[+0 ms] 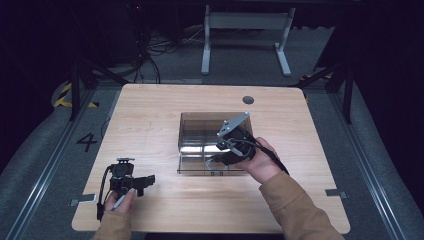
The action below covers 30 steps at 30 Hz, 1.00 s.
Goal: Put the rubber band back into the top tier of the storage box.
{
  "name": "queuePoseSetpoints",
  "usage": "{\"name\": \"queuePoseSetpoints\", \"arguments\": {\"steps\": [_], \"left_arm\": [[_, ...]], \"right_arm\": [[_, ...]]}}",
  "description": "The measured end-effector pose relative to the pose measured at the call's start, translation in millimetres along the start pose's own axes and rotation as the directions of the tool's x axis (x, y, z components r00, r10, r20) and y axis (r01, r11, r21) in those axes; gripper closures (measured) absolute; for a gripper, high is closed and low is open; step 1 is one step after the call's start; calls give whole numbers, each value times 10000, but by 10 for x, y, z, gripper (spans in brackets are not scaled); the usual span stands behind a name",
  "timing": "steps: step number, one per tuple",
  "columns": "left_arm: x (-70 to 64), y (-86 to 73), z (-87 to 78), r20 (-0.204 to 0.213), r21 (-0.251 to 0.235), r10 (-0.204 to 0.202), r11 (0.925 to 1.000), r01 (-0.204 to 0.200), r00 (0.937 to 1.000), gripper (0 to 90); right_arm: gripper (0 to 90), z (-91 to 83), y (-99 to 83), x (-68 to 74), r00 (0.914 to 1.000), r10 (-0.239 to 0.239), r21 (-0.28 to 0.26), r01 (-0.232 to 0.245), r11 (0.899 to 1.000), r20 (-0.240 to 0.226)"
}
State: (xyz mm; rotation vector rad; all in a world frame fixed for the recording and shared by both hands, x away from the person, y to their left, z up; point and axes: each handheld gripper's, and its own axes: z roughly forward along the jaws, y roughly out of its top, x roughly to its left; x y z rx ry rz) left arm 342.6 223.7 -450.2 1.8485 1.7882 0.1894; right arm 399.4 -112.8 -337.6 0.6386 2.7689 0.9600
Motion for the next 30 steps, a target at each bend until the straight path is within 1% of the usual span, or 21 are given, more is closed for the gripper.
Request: {"name": "queuePoseSetpoints", "arguments": {"steps": [2, 4, 6, 7, 12, 15, 17, 23, 25, 30], "left_arm": [[-1, 6, 4, 5, 15, 57, 10000, -57, 10000, 160], [-14, 12, 15, 32, -8, 16, 10000, -16, 10000, 160], [-20, 20, 16, 56, 59, 124, 9999, -125, 9999, 160], [-28, 24, 19, 58, 57, 83, 9999, -83, 9999, 160], [-53, 47, 41, 106, 56, 175, 9998, -176, 9998, 160], [-70, 57, 50, 122, 82, 209, 9997, -210, 9997, 160], [-74, 61, 53, 125, 78, 190, 9998, -191, 9997, 160], [-92, 80, 73, 152, 100, 226, 9997, -227, 9996, 160], [-99, 85, 79, 170, 164, 300, 9994, -303, 9994, 160], [-116, 96, 89, 175, 146, 291, 9995, -294, 9994, 160]], "right_arm": [[522, -47, -19, -14, 10000, 71, -132, -70, 9999, 68], [513, -104, -47, -32, 9997, 176, -247, -171, 9996, 194], [508, -158, -76, -50, 9991, 294, -340, -284, 9990, 289], [503, -183, -92, -59, 9988, 325, -404, -310, 9987, 367], [494, -319, -177, -97, 9967, 601, -558, -571, 9968, 539], [494, -401, -247, -125, 9942, 791, -651, -744, 9951, 727], [494, -426, -270, -136, 9936, 819, -679, -767, 9947, 774], [488, -584, -419, -216, 9866, 1206, -896, -1110, 9898, 1097], [486, -643, -476, -248, 9831, 1381, -975, -1267, 9871, 1202], [485, -761, -594, -312, 9750, 1664, -1083, -1513, 9825, 1473]]}}
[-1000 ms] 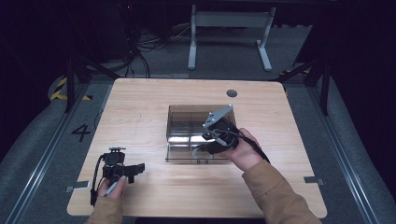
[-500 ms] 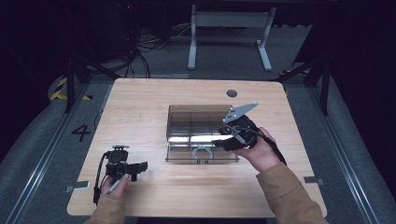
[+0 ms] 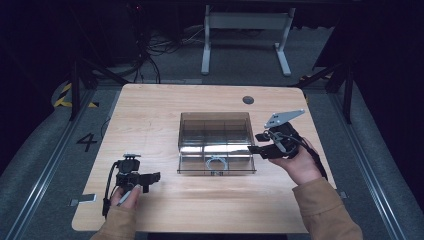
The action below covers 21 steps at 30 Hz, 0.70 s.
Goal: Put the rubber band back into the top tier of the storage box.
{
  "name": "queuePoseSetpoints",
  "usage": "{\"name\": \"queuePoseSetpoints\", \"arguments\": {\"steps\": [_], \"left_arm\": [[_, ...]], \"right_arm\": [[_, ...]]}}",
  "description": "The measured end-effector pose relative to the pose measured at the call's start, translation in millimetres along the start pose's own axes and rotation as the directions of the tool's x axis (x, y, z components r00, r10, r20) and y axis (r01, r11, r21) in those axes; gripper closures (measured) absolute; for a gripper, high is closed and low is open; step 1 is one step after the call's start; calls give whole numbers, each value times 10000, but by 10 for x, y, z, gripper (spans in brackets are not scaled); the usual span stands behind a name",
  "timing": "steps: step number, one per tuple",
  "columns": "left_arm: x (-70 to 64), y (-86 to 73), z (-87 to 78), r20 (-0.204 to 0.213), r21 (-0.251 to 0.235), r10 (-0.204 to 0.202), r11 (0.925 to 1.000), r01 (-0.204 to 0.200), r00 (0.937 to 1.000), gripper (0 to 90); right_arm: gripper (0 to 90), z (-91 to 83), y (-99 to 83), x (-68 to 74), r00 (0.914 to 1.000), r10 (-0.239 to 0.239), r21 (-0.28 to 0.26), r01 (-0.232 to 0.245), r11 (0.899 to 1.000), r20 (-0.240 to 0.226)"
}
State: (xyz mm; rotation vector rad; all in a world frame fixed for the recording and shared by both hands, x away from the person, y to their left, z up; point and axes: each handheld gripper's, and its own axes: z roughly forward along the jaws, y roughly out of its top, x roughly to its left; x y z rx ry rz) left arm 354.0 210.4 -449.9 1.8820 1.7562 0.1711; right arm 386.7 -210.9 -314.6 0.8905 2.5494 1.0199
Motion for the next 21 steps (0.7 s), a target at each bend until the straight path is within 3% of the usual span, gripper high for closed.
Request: {"name": "queuePoseSetpoints", "arguments": {"steps": [13, 21], "left_arm": [[-10, 8, 10, 13, -13, 18, 10000, -18, 10000, 160], [-14, 5, 15, -15, -44, 15, 10000, -15, 10000, 160]], "right_arm": [[480, -213, -290, -262, 9941, 808, -99, -803, 9967, 720], [487, -259, -481, -406, 9899, 947, -129, -938, 9955, 1059]]}}
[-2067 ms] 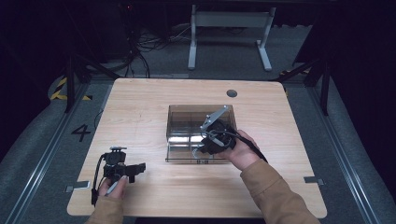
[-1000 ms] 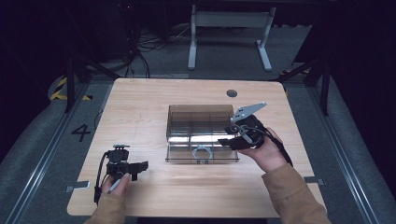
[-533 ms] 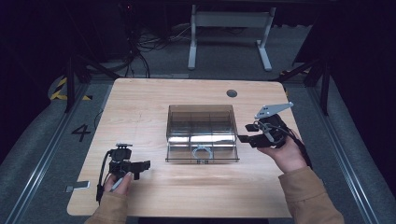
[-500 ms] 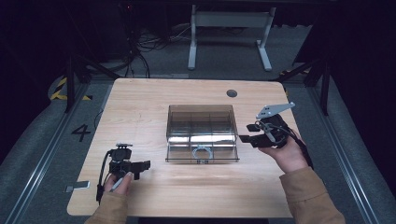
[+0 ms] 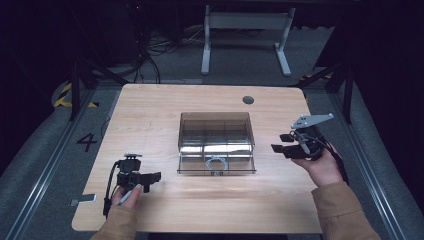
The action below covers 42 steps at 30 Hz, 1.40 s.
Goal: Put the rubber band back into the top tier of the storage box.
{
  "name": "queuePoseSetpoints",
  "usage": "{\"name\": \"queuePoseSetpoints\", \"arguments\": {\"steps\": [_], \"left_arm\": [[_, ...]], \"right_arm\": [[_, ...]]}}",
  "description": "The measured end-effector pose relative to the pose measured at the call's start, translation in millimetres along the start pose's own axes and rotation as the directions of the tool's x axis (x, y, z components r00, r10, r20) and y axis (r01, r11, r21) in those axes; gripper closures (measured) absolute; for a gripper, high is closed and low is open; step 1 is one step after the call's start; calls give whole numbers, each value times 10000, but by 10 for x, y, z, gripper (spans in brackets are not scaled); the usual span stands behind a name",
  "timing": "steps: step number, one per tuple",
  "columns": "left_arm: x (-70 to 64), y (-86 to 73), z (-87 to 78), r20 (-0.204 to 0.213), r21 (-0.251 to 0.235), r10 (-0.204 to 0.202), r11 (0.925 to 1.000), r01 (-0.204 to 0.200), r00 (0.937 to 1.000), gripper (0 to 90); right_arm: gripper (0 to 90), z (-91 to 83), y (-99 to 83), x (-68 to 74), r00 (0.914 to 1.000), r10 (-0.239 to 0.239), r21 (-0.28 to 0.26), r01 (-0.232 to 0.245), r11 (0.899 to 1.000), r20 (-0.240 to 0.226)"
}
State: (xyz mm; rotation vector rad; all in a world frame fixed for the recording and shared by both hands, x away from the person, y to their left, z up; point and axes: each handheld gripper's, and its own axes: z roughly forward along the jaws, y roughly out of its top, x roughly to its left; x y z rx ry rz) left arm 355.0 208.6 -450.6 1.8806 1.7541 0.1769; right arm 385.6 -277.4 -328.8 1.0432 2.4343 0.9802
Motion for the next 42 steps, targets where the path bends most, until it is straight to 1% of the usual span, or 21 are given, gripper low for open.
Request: {"name": "queuePoseSetpoints", "arguments": {"steps": [2, 8, 11, 16, 19, 24, 29, 32, 38, 42], "left_arm": [[0, 0, 0, -6, 0, 0, 10000, 0, 10000, 160], [0, 0, 0, 4, 3, 7, 10000, -7, 10000, 160], [1, 0, -1, -2, 0, 3, 10000, -3, 10000, 160], [1, 0, -2, -21, -10, 16, 10000, -16, 10000, 160], [-2, -1, -3, -8, 8, 6, 10000, -6, 10000, 160], [1, 0, -2, -11, -5, 7, 10000, -7, 10000, 160], [1, 0, -1, -5, -2, 10, 10000, -10, 10000, 160], [1, 0, -1, -5, -4, 11, 10000, -11, 10000, 160], [2, 1, -3, -3, -5, 10, 10000, -10, 10000, 160], [3, 2, -7, 17, 28, 18, 10000, -18, 10000, 160]], "right_arm": [[487, 2, -74, -52, 9998, 210, 6, -211, 9998, 61], [494, 44, -251, -158, 9985, 516, 80, -517, 9986, 175], [497, 67, -330, -195, 9980, 612, 42, -613, 9981, 181], [494, 146, -474, -246, 9962, 861, 146, -863, 9962, 144], [494, 198, -533, -263, 9956, 932, 199, -934, 9954, 109], [500, 291, -615, -273, 9951, 992, 340, -993, 9945, 26], [522, 411, -701, -265, 9964, 847, 646, -844, 9943, -24], [531, 483, -744, -259, 9972, 742, 852, -742, 9936, 31], [539, 615, -817, -234, 9968, 798, 1394, -783, 9871, -50], [552, 673, -861, -227, 9965, 832, 1596, -821, 9838, -2]]}}
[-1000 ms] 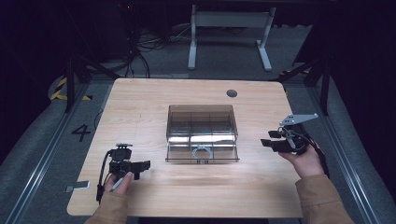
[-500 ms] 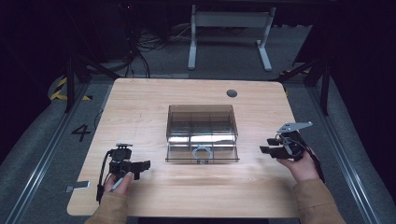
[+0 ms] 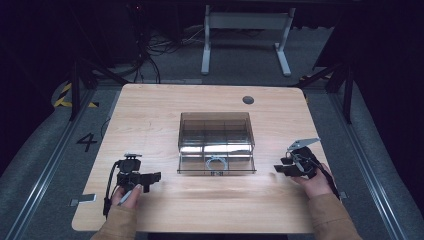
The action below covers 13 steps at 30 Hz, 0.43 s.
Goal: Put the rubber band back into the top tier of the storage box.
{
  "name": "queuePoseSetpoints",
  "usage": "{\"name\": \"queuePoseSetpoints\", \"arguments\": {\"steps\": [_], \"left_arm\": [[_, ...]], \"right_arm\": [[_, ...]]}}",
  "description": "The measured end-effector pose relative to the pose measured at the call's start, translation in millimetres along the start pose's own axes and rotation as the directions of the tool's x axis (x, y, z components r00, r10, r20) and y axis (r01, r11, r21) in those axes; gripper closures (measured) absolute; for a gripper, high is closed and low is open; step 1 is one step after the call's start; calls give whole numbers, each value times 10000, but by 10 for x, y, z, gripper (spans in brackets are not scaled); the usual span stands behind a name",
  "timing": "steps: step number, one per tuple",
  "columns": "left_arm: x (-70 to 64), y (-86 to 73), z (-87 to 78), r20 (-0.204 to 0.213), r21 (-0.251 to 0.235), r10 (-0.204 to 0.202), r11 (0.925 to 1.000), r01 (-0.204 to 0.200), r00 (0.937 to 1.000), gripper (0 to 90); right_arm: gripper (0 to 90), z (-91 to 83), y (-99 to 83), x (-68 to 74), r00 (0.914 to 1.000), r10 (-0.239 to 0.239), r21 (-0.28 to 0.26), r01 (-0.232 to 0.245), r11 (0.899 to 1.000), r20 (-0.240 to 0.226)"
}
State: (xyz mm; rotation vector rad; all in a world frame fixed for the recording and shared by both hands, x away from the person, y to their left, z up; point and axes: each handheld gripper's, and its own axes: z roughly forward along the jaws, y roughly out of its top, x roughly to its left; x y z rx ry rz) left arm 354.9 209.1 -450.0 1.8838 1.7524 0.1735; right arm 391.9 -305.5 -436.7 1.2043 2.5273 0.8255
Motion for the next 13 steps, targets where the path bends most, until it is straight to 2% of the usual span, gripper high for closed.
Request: {"name": "queuePoseSetpoints", "arguments": {"steps": [3, 9, 13], "left_arm": [[1, 0, -3, 30, 3, 0, 10000, 0, 10000, 160], [1, 1, -1, 26, 9, 12, 10000, -12, 10000, 160], [9, 2, -7, 72, 13, 17, 10000, -17, 10000, 160]], "right_arm": [[556, 31, -36, 2, 9992, -23, 162, 16, 9999, 394], [546, 28, -84, -7, 9986, 275, 74, -278, 9996, 449], [523, 21, -103, -9, 9966, 359, -104, -352, 9993, 748]]}}
